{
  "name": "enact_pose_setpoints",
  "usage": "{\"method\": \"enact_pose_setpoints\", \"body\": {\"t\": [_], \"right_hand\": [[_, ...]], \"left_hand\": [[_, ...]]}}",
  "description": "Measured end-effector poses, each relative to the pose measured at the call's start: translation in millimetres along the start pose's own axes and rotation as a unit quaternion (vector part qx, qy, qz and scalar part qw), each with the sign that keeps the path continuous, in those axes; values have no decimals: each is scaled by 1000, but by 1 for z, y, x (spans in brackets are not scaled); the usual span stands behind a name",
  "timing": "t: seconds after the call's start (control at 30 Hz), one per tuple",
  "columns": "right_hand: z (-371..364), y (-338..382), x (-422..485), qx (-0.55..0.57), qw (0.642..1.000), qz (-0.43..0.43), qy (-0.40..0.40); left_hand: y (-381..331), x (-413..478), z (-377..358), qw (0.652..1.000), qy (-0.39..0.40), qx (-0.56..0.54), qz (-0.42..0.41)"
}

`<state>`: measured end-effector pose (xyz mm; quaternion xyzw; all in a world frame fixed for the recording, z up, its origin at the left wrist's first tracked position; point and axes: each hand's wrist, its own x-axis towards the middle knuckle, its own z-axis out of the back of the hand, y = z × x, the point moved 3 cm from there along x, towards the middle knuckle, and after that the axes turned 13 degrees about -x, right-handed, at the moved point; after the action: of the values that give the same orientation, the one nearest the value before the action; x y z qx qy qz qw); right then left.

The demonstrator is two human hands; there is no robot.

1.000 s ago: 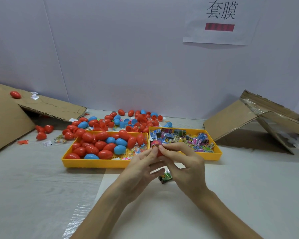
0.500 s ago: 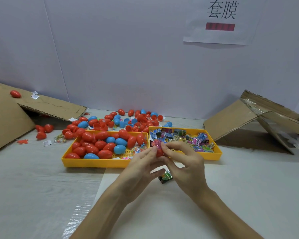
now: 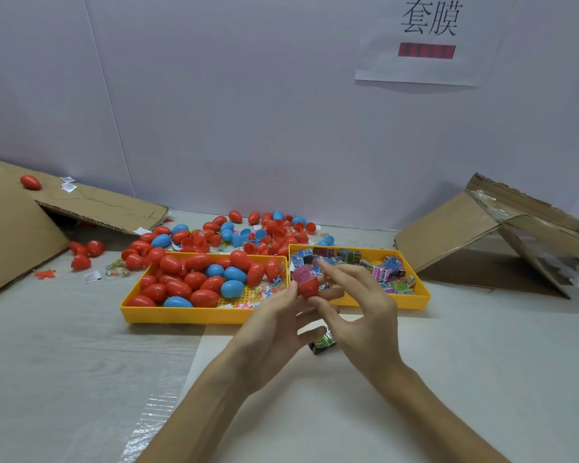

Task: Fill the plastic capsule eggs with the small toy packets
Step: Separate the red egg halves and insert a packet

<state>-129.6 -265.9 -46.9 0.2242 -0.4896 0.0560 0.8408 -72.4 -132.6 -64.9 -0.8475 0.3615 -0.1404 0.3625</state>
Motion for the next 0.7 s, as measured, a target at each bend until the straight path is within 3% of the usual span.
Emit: {"method": "enact_pose_setpoints", "body": {"t": [0.47, 0.7], "right_hand": [[1, 1, 0, 8, 1000, 18, 22], [0, -1, -2, 8, 999, 33, -4]], "left_hand": [[-1, -1, -2, 999, 0, 40, -22], [0, -2, -5, 999, 0, 47, -16]]}}
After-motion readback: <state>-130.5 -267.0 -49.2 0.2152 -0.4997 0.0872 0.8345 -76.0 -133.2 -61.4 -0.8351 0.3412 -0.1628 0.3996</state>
